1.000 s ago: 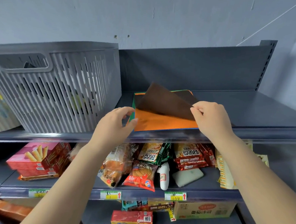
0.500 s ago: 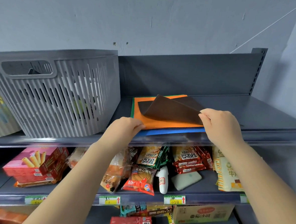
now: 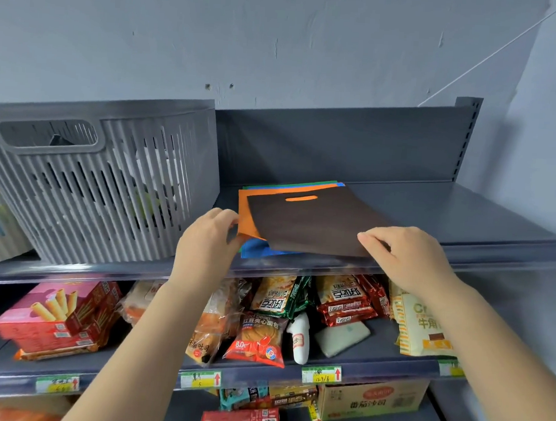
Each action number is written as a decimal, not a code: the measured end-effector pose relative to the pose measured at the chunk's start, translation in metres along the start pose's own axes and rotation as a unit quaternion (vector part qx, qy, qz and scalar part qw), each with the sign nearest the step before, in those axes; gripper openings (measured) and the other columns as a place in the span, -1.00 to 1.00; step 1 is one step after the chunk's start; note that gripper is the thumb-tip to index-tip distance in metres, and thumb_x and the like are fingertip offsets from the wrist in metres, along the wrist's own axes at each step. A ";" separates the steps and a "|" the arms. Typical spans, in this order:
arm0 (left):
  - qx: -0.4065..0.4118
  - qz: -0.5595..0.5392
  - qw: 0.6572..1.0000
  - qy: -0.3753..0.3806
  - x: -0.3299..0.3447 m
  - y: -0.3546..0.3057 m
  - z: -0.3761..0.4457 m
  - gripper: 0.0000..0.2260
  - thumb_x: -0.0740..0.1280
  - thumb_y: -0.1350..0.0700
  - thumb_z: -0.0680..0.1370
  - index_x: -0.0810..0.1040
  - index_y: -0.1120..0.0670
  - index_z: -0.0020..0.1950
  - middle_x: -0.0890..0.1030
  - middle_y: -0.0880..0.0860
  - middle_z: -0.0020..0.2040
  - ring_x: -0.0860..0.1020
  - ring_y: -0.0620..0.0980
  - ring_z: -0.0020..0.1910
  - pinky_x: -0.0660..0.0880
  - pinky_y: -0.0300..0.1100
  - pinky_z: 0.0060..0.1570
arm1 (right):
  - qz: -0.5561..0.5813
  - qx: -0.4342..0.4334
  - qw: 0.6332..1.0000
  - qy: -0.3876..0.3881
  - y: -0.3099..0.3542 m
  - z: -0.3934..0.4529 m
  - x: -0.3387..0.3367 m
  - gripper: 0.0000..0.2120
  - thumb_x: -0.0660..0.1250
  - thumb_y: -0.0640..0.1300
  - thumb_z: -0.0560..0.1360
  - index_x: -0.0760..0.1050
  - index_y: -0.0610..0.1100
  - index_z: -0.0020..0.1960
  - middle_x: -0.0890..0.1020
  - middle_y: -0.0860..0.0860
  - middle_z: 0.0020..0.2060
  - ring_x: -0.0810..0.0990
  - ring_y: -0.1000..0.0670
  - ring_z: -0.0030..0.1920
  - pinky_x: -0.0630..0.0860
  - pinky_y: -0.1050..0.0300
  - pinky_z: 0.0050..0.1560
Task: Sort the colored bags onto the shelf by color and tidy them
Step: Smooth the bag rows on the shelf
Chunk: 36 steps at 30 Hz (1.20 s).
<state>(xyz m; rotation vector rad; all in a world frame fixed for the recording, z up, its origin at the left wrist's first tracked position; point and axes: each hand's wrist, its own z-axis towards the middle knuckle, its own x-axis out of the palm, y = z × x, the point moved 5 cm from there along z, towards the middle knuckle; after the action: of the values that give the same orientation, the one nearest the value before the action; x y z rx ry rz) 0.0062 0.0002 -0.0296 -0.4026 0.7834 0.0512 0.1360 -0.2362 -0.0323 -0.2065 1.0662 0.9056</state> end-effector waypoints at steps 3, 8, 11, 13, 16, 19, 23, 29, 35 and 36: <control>-0.101 -0.048 0.994 0.000 0.004 0.008 0.011 -0.73 0.41 -0.02 0.48 0.50 0.14 0.03 0.51 0.00 -0.20 0.47 -0.01 -0.21 0.41 -0.14 -0.18 | 0.007 0.042 0.999 -0.022 -0.012 0.013 -0.002 -0.72 0.17 0.07 0.58 0.61 -0.01 0.03 0.66 0.06 -0.05 0.58 -0.03 -0.03 0.51 0.10 -0.11; -0.252 -0.269 0.927 0.066 0.024 0.015 0.024 -0.58 0.17 -0.13 0.60 0.57 0.17 -0.20 0.64 0.15 -0.28 0.54 0.08 -0.30 0.51 -0.06 -0.18 | 0.008 0.124 0.992 0.029 -0.038 0.037 0.011 -0.77 0.27 0.09 0.53 0.60 -0.01 0.04 0.63 0.03 0.02 0.54 -0.03 0.04 0.48 0.10 -0.05; -0.326 -0.345 0.876 0.080 0.030 0.013 0.032 -0.59 0.14 -0.16 0.60 0.47 0.13 -0.26 0.62 0.06 -0.46 0.55 0.10 -0.30 0.45 -0.14 -0.28 | 0.024 0.156 0.985 0.074 -0.052 0.051 0.021 -0.70 0.31 0.10 0.50 0.56 -0.05 0.12 0.61 -0.01 0.11 0.55 -0.05 0.10 0.50 0.06 0.06; -0.349 -0.348 0.864 0.102 0.034 0.012 0.038 -0.64 0.22 -0.13 0.58 0.44 0.11 -0.25 0.57 0.00 -0.54 0.55 0.08 -0.34 0.45 -0.15 -0.29 | 0.016 0.167 0.980 0.106 -0.059 0.059 0.027 -0.63 0.33 0.11 0.49 0.52 -0.07 0.20 0.56 -0.02 0.19 0.52 -0.07 0.17 0.48 0.02 0.14; -0.379 -0.316 0.861 0.124 0.040 0.014 0.049 -0.73 0.37 0.00 0.52 0.45 0.14 -0.26 0.52 0.08 -0.40 0.48 0.05 -0.41 0.44 -0.16 -0.36 | 0.018 0.179 0.975 0.134 -0.068 0.072 0.034 -0.53 0.35 0.10 0.48 0.44 -0.12 0.29 0.50 -0.05 0.27 0.48 -0.08 0.24 0.43 0.05 0.18; -0.378 -0.290 0.864 0.161 0.046 0.014 0.060 -0.76 0.44 0.06 0.47 0.54 0.21 -0.02 0.59 0.18 -0.09 0.55 0.09 -0.20 0.52 -0.11 -0.19 | 0.045 0.198 0.967 0.152 -0.077 0.083 0.040 -0.43 0.39 0.08 0.46 0.37 -0.16 0.36 0.46 -0.07 0.32 0.44 -0.09 0.29 0.39 0.08 0.20; -0.338 -0.193 0.898 0.206 0.055 0.014 0.065 -0.65 0.47 0.21 0.43 0.48 0.19 0.16 0.56 0.13 0.05 0.53 0.10 0.02 0.48 0.04 0.15 | 0.081 0.224 0.961 0.140 -0.091 0.094 0.042 -0.34 0.46 -0.04 0.42 0.31 -0.22 0.41 0.45 -0.12 0.34 0.43 -0.13 0.32 0.38 0.07 0.25; -0.259 -0.026 0.952 0.162 0.055 0.012 0.067 -0.80 0.29 0.29 0.46 0.40 0.01 -0.26 0.57 0.13 -0.14 0.49 0.05 -0.24 0.48 -0.10 -0.22 | 0.128 0.219 0.964 0.079 -0.103 0.103 0.040 -0.64 0.34 -0.19 0.51 0.49 -0.26 0.28 0.54 -0.14 0.25 0.48 -0.14 0.26 0.37 0.11 0.21; -0.173 -0.029 0.984 0.041 0.038 0.008 0.056 -0.71 0.22 0.32 0.54 0.52 0.04 0.18 0.52 -0.04 -0.10 0.45 -0.03 -0.15 0.33 -0.19 -0.25 | 0.229 0.199 0.951 -0.066 -0.103 0.083 0.028 -0.78 0.27 -0.28 0.52 0.57 -0.26 0.14 0.62 -0.10 0.02 0.54 -0.12 0.09 0.39 0.14 0.02; -0.172 -0.052 0.984 0.018 0.033 0.010 0.052 -0.72 0.23 0.32 0.55 0.52 0.03 0.18 0.52 -0.04 -0.11 0.46 -0.05 -0.16 0.33 -0.19 -0.28 | 0.259 0.204 0.940 -0.085 -0.103 0.075 0.026 -0.79 0.28 -0.28 0.52 0.58 -0.25 0.12 0.62 -0.08 -0.04 0.55 -0.08 0.03 0.40 0.16 -0.04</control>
<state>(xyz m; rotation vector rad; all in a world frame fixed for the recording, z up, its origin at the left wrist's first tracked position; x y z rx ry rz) 0.0628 0.0254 -0.0233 -0.7728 0.7884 0.0817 0.2653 -0.2461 -0.0428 0.5133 1.1399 1.1195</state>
